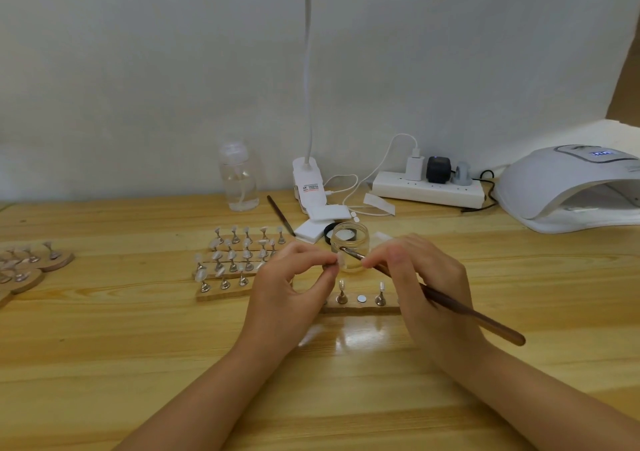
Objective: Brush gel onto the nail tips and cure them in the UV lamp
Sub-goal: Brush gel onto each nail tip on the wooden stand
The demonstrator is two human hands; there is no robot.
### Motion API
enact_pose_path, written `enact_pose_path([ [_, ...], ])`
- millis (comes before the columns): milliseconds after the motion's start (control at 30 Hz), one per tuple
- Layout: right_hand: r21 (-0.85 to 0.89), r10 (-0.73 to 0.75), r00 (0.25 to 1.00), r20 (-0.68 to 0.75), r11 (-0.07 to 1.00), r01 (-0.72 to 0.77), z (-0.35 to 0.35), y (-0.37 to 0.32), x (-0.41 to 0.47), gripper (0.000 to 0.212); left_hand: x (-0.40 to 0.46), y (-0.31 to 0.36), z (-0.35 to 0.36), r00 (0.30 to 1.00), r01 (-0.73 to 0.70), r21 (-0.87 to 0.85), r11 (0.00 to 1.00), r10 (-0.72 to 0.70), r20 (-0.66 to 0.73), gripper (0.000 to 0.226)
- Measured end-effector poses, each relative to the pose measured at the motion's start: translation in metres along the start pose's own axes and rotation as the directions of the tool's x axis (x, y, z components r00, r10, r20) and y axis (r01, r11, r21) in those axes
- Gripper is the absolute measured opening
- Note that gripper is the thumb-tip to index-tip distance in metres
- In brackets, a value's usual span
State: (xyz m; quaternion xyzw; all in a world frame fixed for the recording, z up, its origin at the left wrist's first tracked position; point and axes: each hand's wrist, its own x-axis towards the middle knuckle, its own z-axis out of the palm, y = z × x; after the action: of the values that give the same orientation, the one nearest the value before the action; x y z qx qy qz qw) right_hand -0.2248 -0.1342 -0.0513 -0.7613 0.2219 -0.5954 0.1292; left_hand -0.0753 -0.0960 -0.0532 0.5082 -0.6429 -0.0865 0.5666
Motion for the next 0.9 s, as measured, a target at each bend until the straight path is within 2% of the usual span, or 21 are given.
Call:
enact_pose_path([
  [100,0.007,0.019,1.0,0.0,1.0,-0.019,-0.0004,0.0001,-0.0022,0.054,-0.0002,0.0,0.0,1.0,0.004,0.0,1.0,-0.004,-0.003,0.029],
  [200,0.073,0.057,0.998,-0.034,0.996,-0.054,-0.0031,-0.0018,-0.003,0.039,-0.0004,-0.0002,-0.0004,1.0,0.001,0.013,1.0,-0.001,0.011,0.032],
  [367,0.027,0.091,0.996,-0.006,0.996,-0.091,0.0002,-0.0025,-0.0017,0.047,-0.0005,-0.001,0.0003,1.0,0.014,0.022,1.0,-0.014,0.014,0.027],
  [533,0.076,0.105,0.993,-0.047,0.992,-0.101,-0.0026,-0.0042,-0.0027,0.04,-0.0008,0.0001,-0.0002,1.0,0.014,0.017,1.0,-0.014,0.018,0.031],
  [633,0.041,0.102,0.995,-0.014,0.994,-0.101,0.0008,-0.0051,-0.0021,0.042,-0.0008,-0.0007,0.0003,0.999,0.026,0.019,0.999,-0.026,0.021,0.026],
  [767,0.094,0.122,0.992,-0.03,0.989,-0.118,-0.0027,-0.0061,-0.0019,0.041,-0.0007,0.0005,0.0004,1.0,0.022,0.029,0.999,-0.023,0.021,0.027],
  [900,0.023,0.113,0.994,0.009,0.993,-0.113,-0.0007,-0.0051,0.0003,0.041,-0.0008,-0.0001,-0.0003,0.999,0.033,0.011,0.999,-0.034,0.015,0.027],
])
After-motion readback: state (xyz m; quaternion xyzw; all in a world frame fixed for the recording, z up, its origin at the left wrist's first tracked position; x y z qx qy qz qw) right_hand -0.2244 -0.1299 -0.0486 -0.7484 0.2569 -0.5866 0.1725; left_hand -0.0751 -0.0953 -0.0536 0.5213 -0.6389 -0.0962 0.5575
